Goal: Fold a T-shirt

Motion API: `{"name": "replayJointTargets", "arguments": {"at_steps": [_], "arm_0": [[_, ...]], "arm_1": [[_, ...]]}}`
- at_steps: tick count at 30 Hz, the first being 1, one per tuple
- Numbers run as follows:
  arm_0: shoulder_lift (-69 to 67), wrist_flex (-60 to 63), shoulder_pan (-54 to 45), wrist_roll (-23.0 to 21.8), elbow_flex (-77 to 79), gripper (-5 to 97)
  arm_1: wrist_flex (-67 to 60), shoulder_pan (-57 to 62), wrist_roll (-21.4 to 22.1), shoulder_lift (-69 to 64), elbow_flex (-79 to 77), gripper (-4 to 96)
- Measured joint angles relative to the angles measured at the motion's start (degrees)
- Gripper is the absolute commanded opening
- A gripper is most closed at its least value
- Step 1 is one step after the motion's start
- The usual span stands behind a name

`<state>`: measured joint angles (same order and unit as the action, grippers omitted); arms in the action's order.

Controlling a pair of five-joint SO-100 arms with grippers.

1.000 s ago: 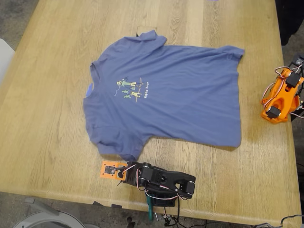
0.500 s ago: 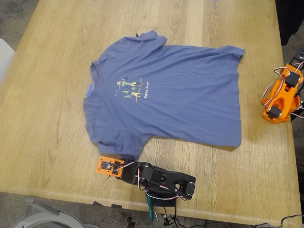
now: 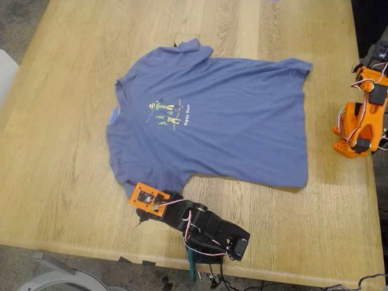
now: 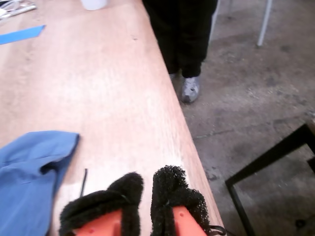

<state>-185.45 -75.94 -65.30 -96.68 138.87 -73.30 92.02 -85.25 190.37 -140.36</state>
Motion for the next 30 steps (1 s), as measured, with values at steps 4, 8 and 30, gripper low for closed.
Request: {"name": "replayJointTargets", "arguments": {"at_steps": [4,8,30], "arm_0": [[7.6,-5.3,1.6,0.4,-12.7,30],[13.4,-9.2,4.5,0.9,-22.7,31],[56.3,22.6,23.6,3.3,-31.6,38]], "arm_1": [[-5.2,-2.2,0.9,-1.5,8.6,17.1],[-4.7,-9.6,1.7,-5.4,16.3,19.7],[15.8,-66.8,-0.6,-52.7,38.3,19.9]]}}
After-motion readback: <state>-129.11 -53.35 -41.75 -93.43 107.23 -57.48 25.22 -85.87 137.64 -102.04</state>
